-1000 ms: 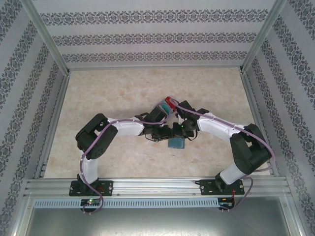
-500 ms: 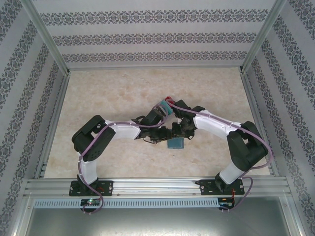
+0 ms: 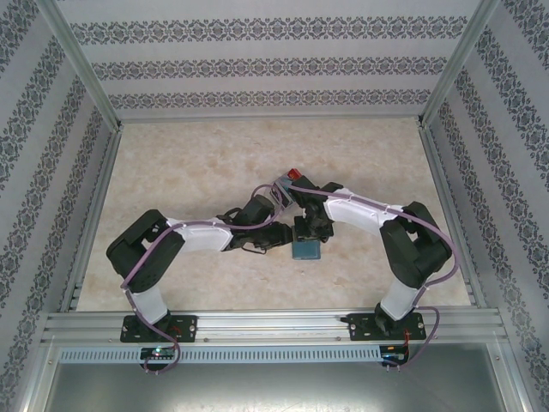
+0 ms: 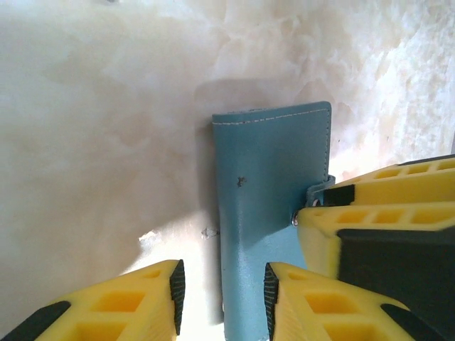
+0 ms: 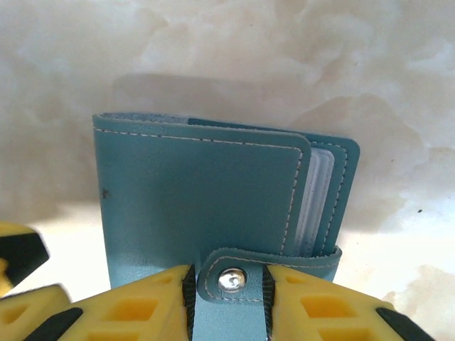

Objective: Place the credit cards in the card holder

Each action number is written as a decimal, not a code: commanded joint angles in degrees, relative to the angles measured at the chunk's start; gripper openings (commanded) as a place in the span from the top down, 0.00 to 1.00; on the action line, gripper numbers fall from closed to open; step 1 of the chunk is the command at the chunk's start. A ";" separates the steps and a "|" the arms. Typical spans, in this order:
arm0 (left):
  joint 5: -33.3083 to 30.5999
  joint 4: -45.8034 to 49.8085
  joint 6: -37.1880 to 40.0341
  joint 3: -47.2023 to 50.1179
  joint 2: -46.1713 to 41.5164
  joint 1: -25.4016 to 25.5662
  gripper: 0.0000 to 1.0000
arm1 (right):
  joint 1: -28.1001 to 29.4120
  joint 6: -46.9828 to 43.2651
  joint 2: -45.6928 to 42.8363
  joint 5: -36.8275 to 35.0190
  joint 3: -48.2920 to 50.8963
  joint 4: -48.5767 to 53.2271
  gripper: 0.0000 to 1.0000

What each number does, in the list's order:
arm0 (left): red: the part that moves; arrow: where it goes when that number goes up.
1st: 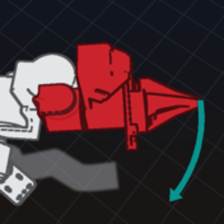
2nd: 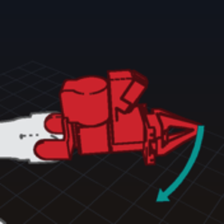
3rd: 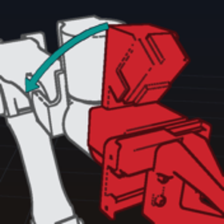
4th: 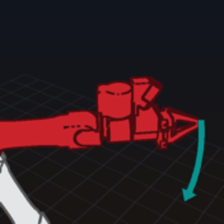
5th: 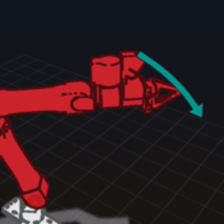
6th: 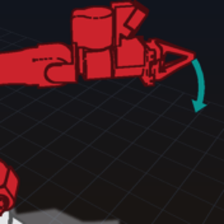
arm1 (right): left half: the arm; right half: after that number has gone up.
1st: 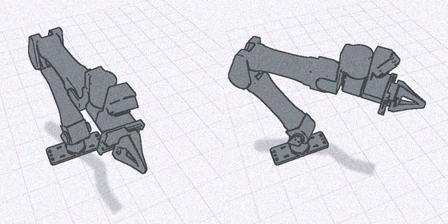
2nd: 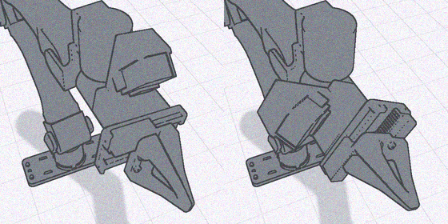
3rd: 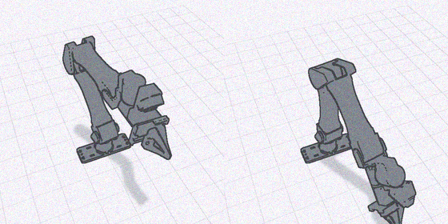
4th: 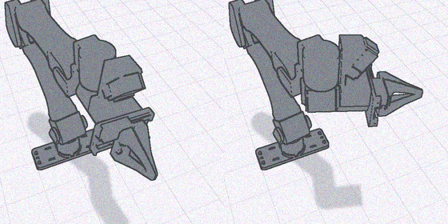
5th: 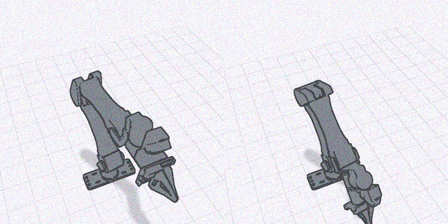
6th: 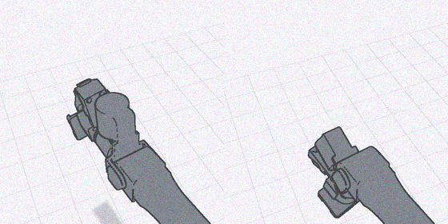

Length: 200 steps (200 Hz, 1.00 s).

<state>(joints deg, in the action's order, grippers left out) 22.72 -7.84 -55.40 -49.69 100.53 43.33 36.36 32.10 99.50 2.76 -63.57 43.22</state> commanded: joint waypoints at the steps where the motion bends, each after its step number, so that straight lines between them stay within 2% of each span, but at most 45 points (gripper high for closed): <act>1: -2.07 -1.83 -0.59 0.73 -1.41 -0.70 0.63 | 0.98 -1.30 1.50 -3.63 -2.55 2.93 0.68; 41: -1.99 -1.77 -0.54 0.55 -1.24 -0.70 0.63 | 2.41 -1.55 3.23 -7.72 -4.70 5.91 0.73; 106: -1.67 -0.08 0.46 -0.42 -0.95 -0.70 0.64 | 3.32 -0.95 1.44 -9.64 -4.89 6.63 0.99; 150: -0.34 0.21 0.93 -1.95 0.74 -0.66 0.63 | 3.15 -0.54 -1.68 -9.54 -3.19 5.79 1.00; 188: 1.55 0.42 1.30 -4.33 3.09 -0.71 0.58 | 2.44 0.06 -4.03 -3.41 -0.38 1.98 1.00; 200: 2.11 0.83 1.63 -5.33 3.92 -0.70 0.60 | 2.10 0.29 -3.84 -2.63 0.14 1.18 1.00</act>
<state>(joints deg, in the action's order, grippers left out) 23.07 -7.99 -55.33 -52.58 102.59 43.00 39.11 31.35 96.64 -3.07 -65.14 46.41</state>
